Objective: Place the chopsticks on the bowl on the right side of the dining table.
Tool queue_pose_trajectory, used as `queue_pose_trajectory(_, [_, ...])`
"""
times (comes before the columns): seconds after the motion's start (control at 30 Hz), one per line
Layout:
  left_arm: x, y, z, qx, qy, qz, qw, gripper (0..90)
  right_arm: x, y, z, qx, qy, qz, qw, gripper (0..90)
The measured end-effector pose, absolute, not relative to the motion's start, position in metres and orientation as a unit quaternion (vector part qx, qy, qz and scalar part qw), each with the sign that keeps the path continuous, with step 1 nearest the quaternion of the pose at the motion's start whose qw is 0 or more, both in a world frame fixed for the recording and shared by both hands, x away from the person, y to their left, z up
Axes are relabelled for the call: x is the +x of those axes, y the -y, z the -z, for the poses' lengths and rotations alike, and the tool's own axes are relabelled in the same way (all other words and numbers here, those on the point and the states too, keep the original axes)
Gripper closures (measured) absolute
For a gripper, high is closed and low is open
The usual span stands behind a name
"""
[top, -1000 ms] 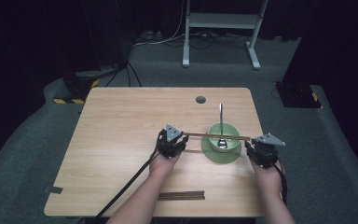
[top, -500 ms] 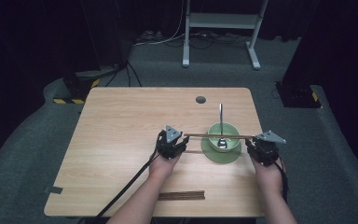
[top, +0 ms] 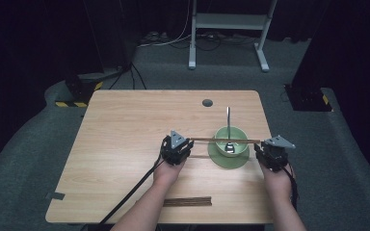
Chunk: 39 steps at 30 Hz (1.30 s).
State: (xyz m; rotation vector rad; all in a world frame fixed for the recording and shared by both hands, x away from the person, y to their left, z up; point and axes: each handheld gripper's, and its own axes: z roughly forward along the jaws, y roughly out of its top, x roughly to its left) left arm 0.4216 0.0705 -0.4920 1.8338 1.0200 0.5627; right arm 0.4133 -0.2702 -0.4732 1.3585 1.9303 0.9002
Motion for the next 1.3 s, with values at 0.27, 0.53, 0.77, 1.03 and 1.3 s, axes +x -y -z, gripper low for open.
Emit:
queue_pose_trajectory(0.27, [0.4205, -0.0720, 0.4886, 0.746, -0.417, -0.236, 0.463, 74.9, 0.4116, 0.2742, 0.4760, 0.519, -0.727, -0.335, 0.299, 72.7])
queue_pose_trajectory(0.53, [0.4200, -0.0705, 0.4913, 0.749, -0.419, -0.237, 0.456, 77.1, 0.4103, 0.2740, 0.4797, 0.518, -0.729, -0.335, 0.298, 74.5])
queue_pose_trajectory(0.77, [0.4207, -0.0693, 0.4927, 0.747, -0.421, -0.237, 0.456, 77.5, 0.4105, 0.2747, 0.4788, 0.521, -0.725, -0.340, 0.297, 74.6])
queue_pose_trajectory(1.03, [0.4179, -0.0674, 0.4920, 0.746, -0.417, -0.243, 0.459, 80.0, 0.4102, 0.2748, 0.4785, 0.519, -0.725, -0.341, 0.298, 75.8])
queue_pose_trajectory(1.3, [0.4191, -0.0688, 0.4913, 0.740, -0.425, -0.248, 0.458, 79.9, 0.4111, 0.2755, 0.4779, 0.519, -0.726, -0.340, 0.298, 76.6])
